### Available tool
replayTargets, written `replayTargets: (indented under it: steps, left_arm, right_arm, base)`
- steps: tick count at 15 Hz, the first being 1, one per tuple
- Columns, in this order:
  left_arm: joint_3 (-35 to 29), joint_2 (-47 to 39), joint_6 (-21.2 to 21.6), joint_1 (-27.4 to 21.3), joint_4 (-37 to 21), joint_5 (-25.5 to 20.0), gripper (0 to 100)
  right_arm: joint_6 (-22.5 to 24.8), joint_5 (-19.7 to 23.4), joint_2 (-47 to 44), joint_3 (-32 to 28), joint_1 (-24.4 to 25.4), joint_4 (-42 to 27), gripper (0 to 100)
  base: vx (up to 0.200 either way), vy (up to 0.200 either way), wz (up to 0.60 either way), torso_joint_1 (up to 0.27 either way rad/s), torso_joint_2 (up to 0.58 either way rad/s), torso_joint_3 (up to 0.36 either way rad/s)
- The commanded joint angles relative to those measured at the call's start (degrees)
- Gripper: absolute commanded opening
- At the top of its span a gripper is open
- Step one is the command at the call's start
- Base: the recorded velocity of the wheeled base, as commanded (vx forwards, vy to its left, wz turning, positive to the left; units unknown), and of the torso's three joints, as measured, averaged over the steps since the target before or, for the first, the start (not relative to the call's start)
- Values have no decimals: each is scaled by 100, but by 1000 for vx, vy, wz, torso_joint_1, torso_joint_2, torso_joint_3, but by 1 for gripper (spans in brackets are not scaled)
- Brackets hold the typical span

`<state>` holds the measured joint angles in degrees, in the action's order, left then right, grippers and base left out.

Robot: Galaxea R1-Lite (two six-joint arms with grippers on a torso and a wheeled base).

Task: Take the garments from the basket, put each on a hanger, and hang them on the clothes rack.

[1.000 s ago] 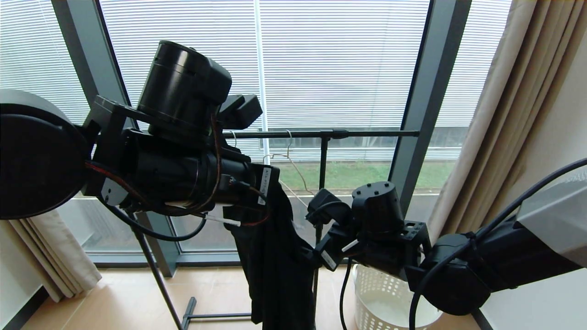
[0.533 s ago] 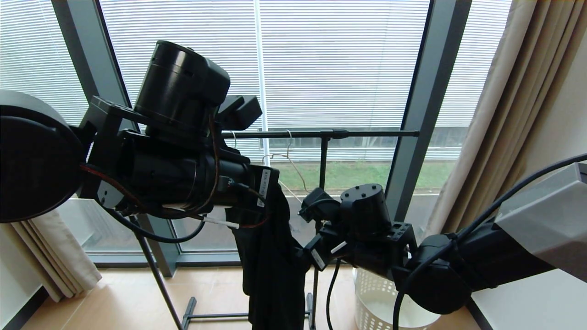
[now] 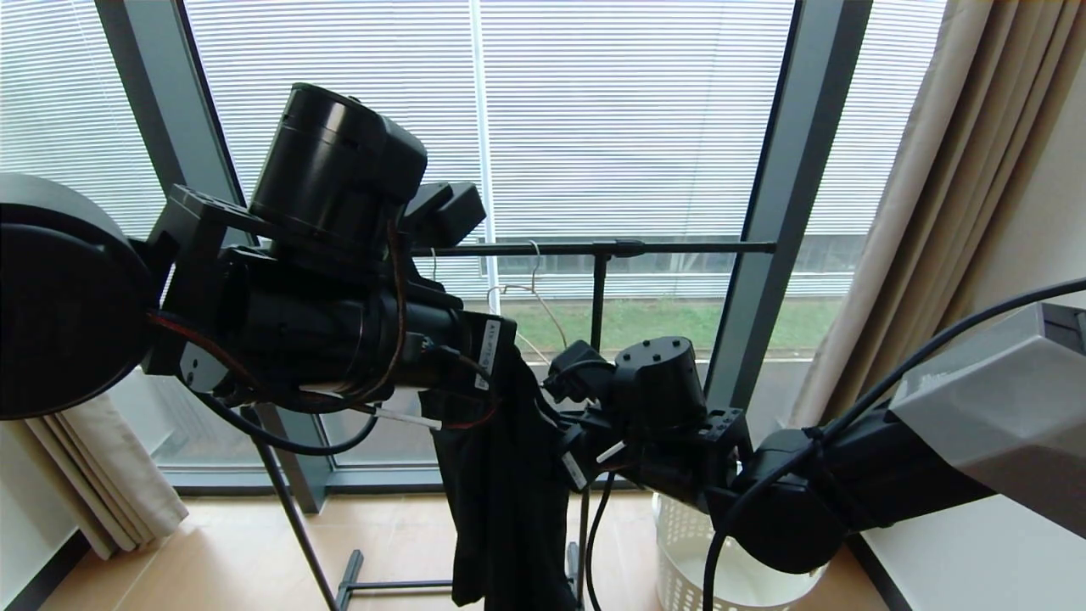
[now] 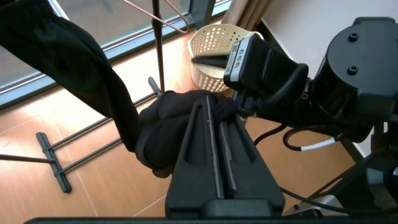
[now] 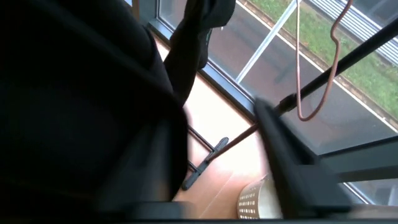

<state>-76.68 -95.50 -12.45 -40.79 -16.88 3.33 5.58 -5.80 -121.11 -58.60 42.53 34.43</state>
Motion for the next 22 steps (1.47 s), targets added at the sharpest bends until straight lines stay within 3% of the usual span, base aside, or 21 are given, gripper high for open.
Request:
replayTargets:
  steps: [1,9,13,14,16,17,19,22]
  left_arm:
    - [30,14,-3,10,-8,1,0]
    - [883,207,32,45,62,1,0]
    - [2017,392,199,45,889,10,0]
    - [2333,392,216,45,1267,10,100]
    - [2676,427,278,45,1741,1,100]
    - [2808,445,269,18,1908,1,100]
    - [3080,770,260,18,1934,-16,100]
    - [3212,779,243,36,1943,1,100]
  right_arm:
    - [4,-9,-9,-64,-96,-6,0]
    - [4,-44,308,-266,-623,-50,0]
    - [4,-140,870,-81,-650,-41,0]
    - [4,-167,976,7,-641,-32,0]
    - [13,-387,1213,200,-597,11,0]
    - [39,-756,1635,472,-579,20,0]
    - [118,-1046,2531,1070,-579,-24,0]
    - [118,-1327,2681,1694,-492,11,0]
  base:
    - [0,0,0,0,0,0]
    - [0,0,0,0,0,0]
    - [0,0,0,0,0,0]
    - [0,0,0,0,0,0]
    - [0,0,0,0,0,0]
    - [0,0,0,0,0,0]
    - [0,0,0,0,0,0]
    - [0,0,0,0,0,0]
